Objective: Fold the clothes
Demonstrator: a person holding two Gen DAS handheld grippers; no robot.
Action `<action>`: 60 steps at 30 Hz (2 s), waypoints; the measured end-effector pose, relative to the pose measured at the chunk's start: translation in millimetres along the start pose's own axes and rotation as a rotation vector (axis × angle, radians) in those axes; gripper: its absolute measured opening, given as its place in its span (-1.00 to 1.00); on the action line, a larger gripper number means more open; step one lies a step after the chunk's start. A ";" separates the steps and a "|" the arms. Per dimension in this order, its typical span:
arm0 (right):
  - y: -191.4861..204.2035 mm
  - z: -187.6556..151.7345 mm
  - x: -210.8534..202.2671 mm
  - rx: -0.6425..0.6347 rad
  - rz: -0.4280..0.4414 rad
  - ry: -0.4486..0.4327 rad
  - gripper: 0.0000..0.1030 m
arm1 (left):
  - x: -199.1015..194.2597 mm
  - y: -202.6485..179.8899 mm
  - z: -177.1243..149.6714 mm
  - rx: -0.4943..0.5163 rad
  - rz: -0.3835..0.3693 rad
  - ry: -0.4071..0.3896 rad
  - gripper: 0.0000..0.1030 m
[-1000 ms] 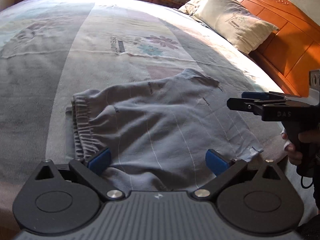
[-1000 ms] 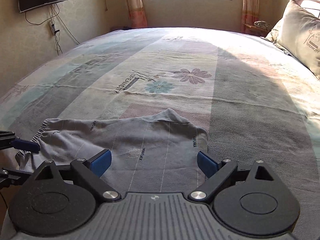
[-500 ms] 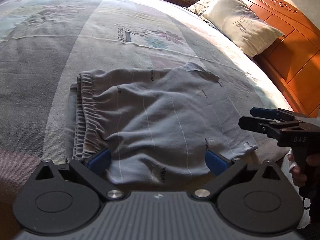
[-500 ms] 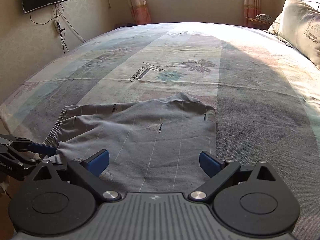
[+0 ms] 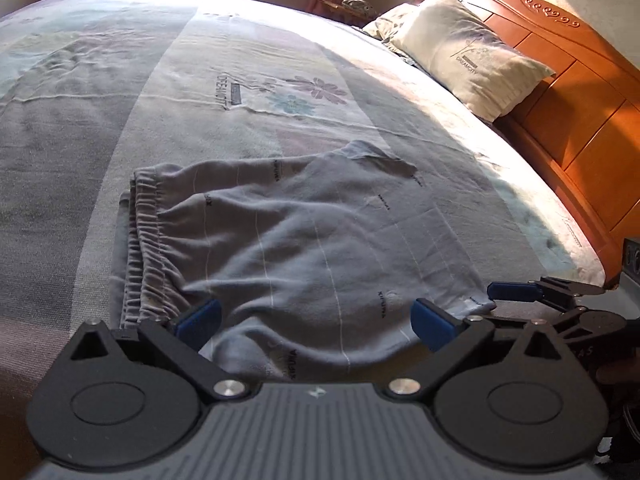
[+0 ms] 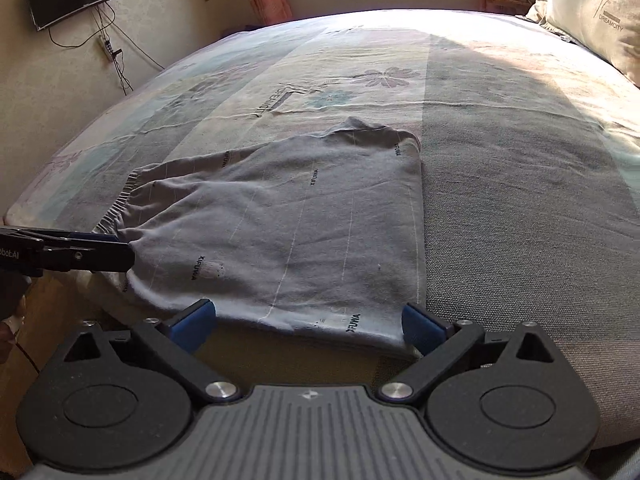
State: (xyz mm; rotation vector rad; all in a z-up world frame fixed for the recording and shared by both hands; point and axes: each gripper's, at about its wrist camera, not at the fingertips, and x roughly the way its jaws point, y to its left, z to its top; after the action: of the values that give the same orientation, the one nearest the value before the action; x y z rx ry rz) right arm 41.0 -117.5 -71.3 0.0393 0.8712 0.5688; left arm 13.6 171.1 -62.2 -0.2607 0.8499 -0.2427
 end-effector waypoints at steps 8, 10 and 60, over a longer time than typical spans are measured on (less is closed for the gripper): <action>-2.4 -1.7 5.9 0.008 0.023 0.008 0.99 | -5.8 42.6 4.5 -0.152 -0.021 0.008 0.96; -5.6 -0.9 6.3 0.029 0.033 0.005 0.99 | -8.6 57.6 7.3 -0.205 -0.040 -0.011 0.96; 69.7 40.2 23.8 -0.183 0.278 -0.020 0.99 | 49.4 162.2 37.0 -0.565 -0.479 0.163 0.98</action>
State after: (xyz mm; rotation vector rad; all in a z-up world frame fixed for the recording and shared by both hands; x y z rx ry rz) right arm 50.7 -38.8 -44.0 -0.0001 0.7964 0.9052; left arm 90.6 313.0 -125.8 -0.9897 0.9990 -0.4725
